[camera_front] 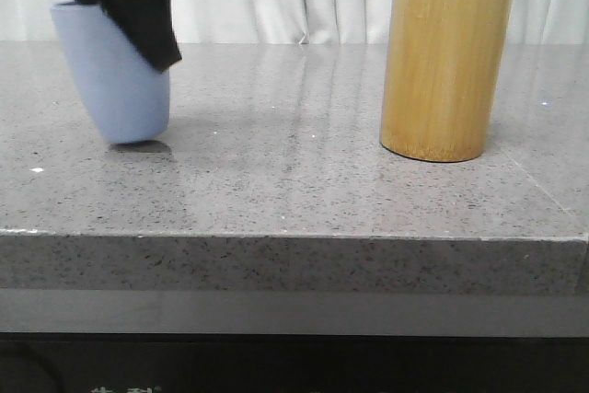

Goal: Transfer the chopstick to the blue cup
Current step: 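Slide the blue cup with the left gripper beside the bamboo holder, release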

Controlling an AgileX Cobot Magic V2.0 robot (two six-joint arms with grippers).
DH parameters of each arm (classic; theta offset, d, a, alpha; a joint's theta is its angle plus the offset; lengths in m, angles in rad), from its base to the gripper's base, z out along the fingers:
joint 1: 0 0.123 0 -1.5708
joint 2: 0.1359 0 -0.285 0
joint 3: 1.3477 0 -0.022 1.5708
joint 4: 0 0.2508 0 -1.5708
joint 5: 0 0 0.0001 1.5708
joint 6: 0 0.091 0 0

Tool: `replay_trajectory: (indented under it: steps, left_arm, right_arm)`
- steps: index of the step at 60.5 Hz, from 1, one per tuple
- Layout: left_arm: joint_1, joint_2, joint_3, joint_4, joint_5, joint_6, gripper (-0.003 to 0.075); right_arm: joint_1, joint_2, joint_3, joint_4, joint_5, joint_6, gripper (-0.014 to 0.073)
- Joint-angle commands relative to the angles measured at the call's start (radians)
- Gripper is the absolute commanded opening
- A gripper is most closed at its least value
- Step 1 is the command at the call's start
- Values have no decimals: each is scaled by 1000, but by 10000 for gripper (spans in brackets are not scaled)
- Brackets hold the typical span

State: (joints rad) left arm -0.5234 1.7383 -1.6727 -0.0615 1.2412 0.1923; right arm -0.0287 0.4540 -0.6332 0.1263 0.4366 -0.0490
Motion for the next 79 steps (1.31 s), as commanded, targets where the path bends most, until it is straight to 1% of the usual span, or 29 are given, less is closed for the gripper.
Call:
replay_trajectory:
  steps: [1, 9, 12, 19, 26, 39, 43, 45, 50, 52, 54, 56, 59, 64, 79]
  left_arm:
    - [-31, -49, -91, -20, 28, -1, -19]
    - [-101, -40, -173, -32, 26, -1, -19]
    - [-143, -25, -201, -32, 21, -1, -19]
    - [-203, 26, -244, -30, 23, -1, -19]
    - [-235, 76, -256, -29, 28, -1, -18]
    - [-241, 130, -259, -16, 23, -1, -11]
    - [-241, 132, -259, -12, 23, -1, 25]
    - [-241, 132, -259, -12, 21, -1, 63]
    - [-241, 130, -263, -12, 20, -1, 178]
    - [-241, 130, -263, -12, 20, -1, 237]
    - [-241, 130, -263, -12, 25, -1, 316]
    - [-241, 130, -263, -12, 28, -1, 365]
    - [-241, 126, -264, -14, 28, -3, 409]
    - [-241, 114, -273, -22, 28, -3, 447]
    - [-241, 22, -311, -32, 28, -28, 446]
  right_arm:
    - [-4, 10, -36, 1, -74, -5, 612]
    - [-4, 10, -36, 1, -74, -5, 612]
    - [-4, 10, -36, 1, -74, -5, 612]
    - [-4, 10, -36, 1, -74, -5, 612]
    - [-4, 10, -36, 1, -74, -5, 612]
    - [-4, 10, -36, 1, -74, -5, 612]
    - [-4, 10, -36, 1, -74, -5, 612]
    - [-2, 10, -36, 1, -74, -5, 612]
    - [-2, 10, -36, 1, -74, -5, 612]
    - [-2, 10, -36, 1, -74, -5, 612]
    - [-2, 10, -36, 1, -74, -5, 612]
    - [-2, 10, -36, 1, -74, -5, 612]
    - [-3, 10, -36, 1, -73, -5, 612]
    - [-3, 10, -36, 1, -71, -5, 612]
    - [-3, 10, -36, 1, -61, -5, 612]
